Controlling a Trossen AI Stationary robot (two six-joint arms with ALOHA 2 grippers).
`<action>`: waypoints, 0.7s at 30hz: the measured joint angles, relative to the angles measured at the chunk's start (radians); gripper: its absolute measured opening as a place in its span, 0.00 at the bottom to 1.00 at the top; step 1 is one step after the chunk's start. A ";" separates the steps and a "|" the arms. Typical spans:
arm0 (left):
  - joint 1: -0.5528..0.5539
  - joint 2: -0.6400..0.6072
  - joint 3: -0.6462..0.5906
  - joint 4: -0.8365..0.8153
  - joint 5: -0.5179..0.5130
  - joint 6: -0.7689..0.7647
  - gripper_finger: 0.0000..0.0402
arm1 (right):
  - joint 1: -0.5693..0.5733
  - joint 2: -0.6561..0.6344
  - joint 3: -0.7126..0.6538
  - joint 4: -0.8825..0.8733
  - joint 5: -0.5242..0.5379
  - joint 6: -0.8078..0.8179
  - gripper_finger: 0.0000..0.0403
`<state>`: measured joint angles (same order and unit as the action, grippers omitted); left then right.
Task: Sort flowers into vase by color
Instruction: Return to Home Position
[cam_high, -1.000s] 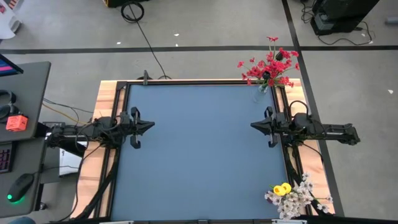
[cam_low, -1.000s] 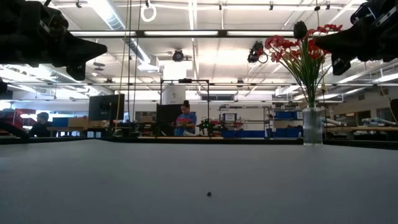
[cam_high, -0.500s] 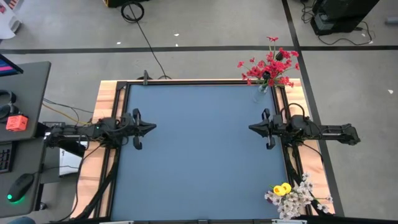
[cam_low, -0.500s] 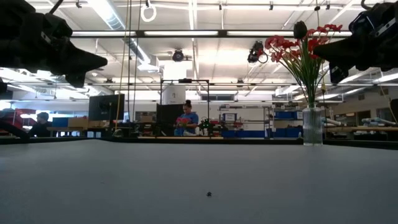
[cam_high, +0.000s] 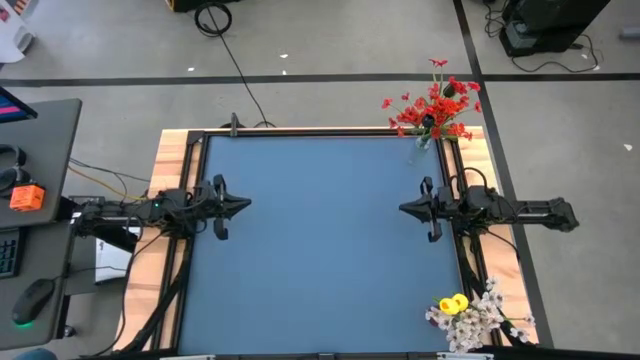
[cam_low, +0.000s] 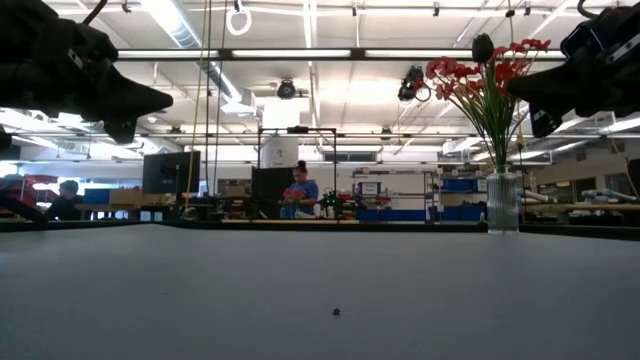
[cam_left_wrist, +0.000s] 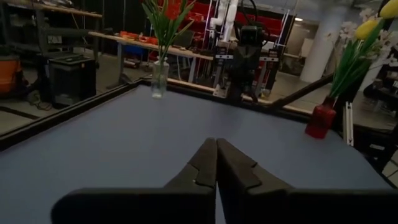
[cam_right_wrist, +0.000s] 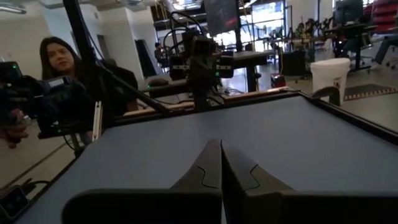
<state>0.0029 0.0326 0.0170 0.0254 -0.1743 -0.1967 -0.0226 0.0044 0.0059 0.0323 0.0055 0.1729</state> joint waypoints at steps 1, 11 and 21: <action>0.000 0.000 0.001 0.000 0.000 0.007 0.02 | 0.004 0.000 0.000 0.001 0.000 -0.001 0.00; 0.000 0.000 0.003 0.015 -0.007 0.033 0.01 | 0.009 0.000 0.000 -0.016 0.000 -0.016 0.01; 0.000 0.000 0.005 0.008 -0.014 0.035 0.03 | 0.009 0.000 0.000 -0.010 -0.005 -0.010 0.04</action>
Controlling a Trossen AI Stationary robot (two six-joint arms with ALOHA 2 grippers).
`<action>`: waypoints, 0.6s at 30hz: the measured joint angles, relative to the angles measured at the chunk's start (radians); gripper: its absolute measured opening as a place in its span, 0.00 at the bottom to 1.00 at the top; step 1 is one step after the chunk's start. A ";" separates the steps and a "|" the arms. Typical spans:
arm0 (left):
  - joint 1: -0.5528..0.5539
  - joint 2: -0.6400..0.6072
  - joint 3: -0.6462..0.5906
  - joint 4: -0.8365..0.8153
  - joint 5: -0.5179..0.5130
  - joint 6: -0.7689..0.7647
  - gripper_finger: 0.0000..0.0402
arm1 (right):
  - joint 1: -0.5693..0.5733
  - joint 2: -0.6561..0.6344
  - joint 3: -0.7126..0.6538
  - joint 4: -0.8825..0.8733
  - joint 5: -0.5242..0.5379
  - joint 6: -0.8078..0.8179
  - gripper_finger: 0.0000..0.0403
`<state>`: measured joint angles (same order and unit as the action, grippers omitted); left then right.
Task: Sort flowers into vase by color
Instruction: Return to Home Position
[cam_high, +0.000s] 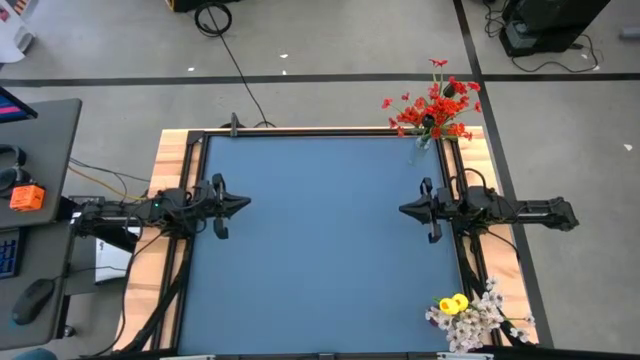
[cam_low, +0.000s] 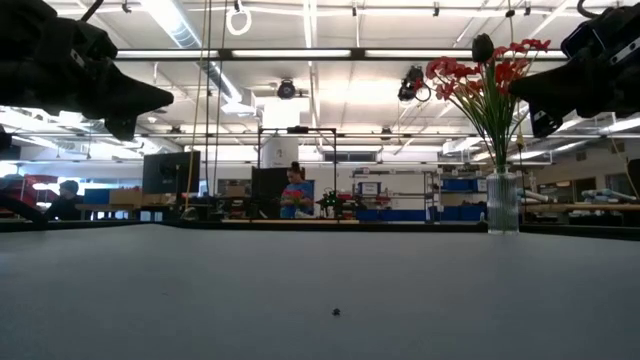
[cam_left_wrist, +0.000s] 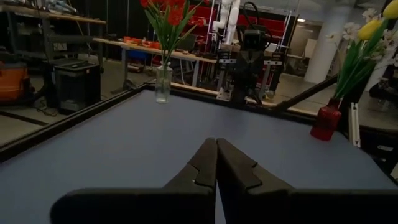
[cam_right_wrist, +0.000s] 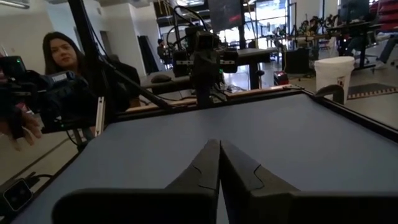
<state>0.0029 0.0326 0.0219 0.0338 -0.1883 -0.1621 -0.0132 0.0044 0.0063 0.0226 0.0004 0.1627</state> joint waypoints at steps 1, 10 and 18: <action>0.000 0.000 0.000 0.000 0.000 -0.013 0.03 | 0.000 0.000 0.000 -0.003 0.004 0.002 0.05; 0.000 0.000 0.000 -0.026 0.000 -0.028 0.06 | 0.000 0.000 0.000 0.000 0.044 -0.056 0.09; -0.002 0.000 0.002 -0.032 0.001 -0.101 0.07 | 0.000 0.000 0.000 0.005 0.048 0.052 0.04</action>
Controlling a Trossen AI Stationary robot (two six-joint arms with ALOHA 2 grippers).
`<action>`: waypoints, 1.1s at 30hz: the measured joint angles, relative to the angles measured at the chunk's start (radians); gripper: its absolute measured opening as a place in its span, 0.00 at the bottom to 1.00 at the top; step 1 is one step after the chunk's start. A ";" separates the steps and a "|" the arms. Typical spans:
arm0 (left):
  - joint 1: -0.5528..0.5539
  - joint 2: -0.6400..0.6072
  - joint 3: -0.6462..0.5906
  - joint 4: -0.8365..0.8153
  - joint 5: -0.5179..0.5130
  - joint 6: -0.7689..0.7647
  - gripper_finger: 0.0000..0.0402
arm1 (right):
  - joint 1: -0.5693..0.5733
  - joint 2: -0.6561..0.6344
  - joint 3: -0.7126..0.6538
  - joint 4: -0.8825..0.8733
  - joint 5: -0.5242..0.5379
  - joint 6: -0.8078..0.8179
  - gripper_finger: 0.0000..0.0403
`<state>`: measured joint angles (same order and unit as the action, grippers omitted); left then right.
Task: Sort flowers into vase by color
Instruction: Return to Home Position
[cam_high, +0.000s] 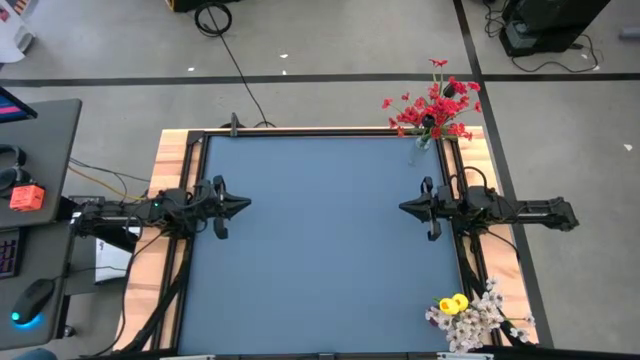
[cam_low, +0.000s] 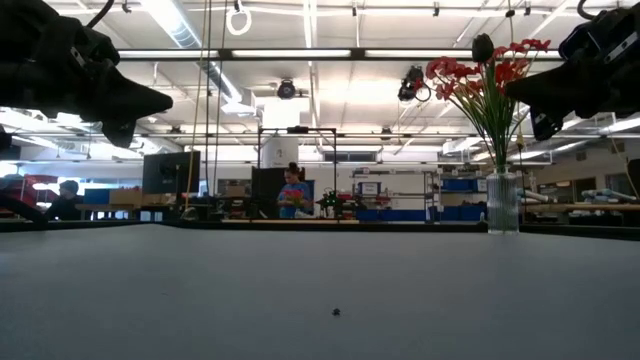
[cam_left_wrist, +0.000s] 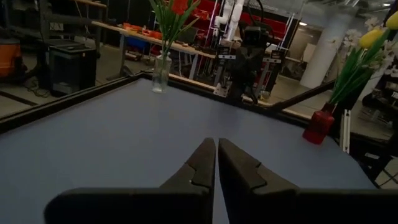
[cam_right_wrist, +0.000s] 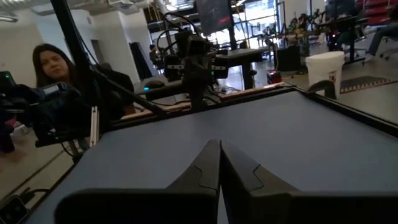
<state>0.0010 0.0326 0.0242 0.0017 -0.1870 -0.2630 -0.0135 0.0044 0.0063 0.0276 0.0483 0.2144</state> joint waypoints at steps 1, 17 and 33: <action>0.000 0.000 0.000 0.000 0.000 -0.001 0.07 | 0.000 0.000 0.000 0.000 0.001 0.004 0.04; 0.000 0.000 0.000 0.001 0.000 -0.003 0.07 | 0.000 0.000 0.000 0.000 0.003 0.020 0.05; 0.001 0.000 0.000 0.002 0.000 -0.004 0.07 | 0.000 0.000 0.000 0.000 0.003 0.019 0.05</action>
